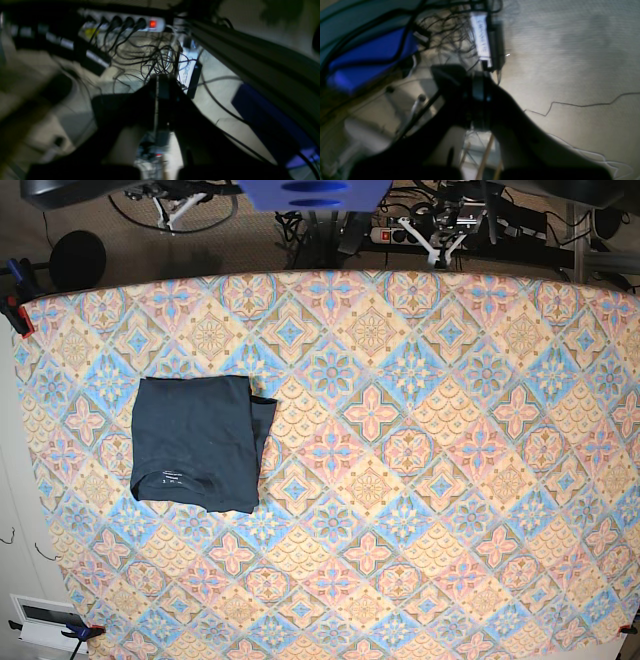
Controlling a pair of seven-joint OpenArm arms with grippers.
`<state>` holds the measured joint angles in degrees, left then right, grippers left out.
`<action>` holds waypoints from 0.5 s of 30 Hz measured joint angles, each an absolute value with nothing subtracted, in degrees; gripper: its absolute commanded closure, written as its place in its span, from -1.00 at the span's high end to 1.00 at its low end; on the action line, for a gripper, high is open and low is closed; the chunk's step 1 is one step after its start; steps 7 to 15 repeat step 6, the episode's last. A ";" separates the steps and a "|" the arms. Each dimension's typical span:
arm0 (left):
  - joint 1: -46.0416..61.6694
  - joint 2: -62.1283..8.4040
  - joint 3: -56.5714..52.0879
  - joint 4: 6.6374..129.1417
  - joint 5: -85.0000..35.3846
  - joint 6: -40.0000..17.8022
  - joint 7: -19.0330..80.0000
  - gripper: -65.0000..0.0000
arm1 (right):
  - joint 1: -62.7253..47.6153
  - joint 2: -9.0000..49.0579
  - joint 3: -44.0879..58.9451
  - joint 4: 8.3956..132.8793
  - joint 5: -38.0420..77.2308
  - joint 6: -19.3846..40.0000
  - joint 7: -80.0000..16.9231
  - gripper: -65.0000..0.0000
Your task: Layout the t-shirt on the table in an organized manner, then fold the t-shirt properly
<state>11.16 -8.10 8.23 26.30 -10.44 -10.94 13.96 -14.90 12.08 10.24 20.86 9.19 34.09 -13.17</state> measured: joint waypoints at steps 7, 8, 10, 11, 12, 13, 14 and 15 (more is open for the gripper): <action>10.83 -6.28 16.67 26.04 -10.33 -11.03 12.21 -1.00 | -9.72 8.93 10.17 21.37 10.63 34.65 -11.55 -1.00; 10.83 -6.28 16.67 26.04 -10.33 -11.03 12.21 -1.00 | -9.72 8.93 10.17 21.37 10.63 34.65 -11.55 -1.00; 10.83 -6.28 16.67 26.04 -10.33 -11.03 12.21 -1.00 | -9.72 8.93 10.17 21.37 10.63 34.65 -11.55 -1.00; 10.83 -6.28 16.67 26.04 -10.33 -11.03 12.21 -1.00 | -9.72 8.93 10.17 21.37 10.63 34.65 -11.55 -1.00; 10.83 -6.28 16.67 26.04 -10.33 -11.03 12.21 -1.00 | -9.72 8.93 10.17 21.37 10.63 34.65 -11.55 -1.00; 10.83 -6.28 16.67 26.04 -10.33 -11.03 12.21 -1.00 | -9.72 8.93 10.17 21.37 10.63 34.65 -11.55 -1.00; 10.83 -6.28 16.67 26.04 -10.33 -11.03 12.21 -1.00 | -9.72 8.93 10.17 21.37 10.63 34.65 -11.55 -1.00; 10.83 -6.28 16.67 26.04 -10.33 -11.03 12.21 -1.00 | -9.72 8.93 10.17 21.37 10.63 34.65 -11.55 -1.00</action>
